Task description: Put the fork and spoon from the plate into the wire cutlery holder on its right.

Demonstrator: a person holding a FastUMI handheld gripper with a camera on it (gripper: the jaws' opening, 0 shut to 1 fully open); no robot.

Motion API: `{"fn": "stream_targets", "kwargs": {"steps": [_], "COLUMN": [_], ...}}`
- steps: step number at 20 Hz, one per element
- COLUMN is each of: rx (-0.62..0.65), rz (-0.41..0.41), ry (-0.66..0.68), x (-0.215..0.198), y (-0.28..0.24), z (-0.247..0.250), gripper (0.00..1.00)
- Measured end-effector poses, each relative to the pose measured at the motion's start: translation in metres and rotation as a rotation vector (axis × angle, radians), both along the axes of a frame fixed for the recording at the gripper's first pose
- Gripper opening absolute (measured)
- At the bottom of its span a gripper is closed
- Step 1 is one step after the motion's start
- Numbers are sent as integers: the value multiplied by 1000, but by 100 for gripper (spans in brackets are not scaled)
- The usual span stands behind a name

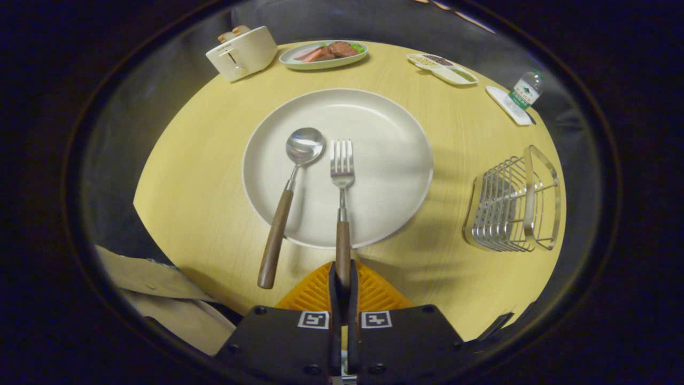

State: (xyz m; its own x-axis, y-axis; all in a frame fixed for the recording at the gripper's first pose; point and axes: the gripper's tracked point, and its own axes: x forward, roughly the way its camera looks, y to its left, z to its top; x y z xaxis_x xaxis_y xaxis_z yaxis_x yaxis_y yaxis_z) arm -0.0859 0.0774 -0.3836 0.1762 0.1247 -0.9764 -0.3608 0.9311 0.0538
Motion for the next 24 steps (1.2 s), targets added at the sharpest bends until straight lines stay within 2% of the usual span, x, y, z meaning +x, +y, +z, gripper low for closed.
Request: {"fn": "stream_targets", "kwargs": {"steps": [11, 24], "rx": [32, -67], "rz": [-20, -62], "ry": [-44, -93], "x": [17, 28], "y": [-10, -99], "z": [50, 111], "gripper": [8, 8]}}
